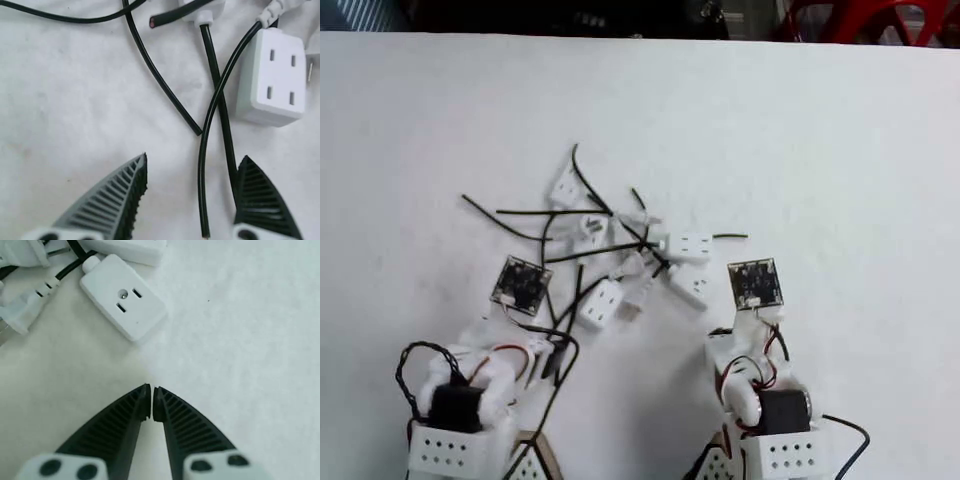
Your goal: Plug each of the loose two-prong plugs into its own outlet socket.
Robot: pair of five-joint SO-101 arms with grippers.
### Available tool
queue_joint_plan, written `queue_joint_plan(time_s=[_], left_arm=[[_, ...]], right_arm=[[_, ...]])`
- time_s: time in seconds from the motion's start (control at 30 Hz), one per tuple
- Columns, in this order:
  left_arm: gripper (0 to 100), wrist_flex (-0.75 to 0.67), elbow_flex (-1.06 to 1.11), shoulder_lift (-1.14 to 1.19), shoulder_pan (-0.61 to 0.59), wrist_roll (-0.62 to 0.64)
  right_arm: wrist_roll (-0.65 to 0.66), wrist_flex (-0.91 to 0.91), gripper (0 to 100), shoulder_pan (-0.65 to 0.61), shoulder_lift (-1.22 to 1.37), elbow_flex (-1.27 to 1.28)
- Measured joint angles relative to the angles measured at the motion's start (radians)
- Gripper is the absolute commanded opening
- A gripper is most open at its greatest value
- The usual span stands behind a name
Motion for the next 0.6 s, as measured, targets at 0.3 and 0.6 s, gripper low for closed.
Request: queue_joint_plan(time_s=[0.3, 0.6], left_arm=[[28, 0.002, -0.037, -0.003, -0.170, 0.000], [28, -0.011, -0.037, -0.003, -0.195, 0.000]], right_arm=[[0.000, 0.000, 2.1, -0.009, 0.000, 0.000], [0.255, -0.018, 1.9, 0.080, -0.002, -0.077]])
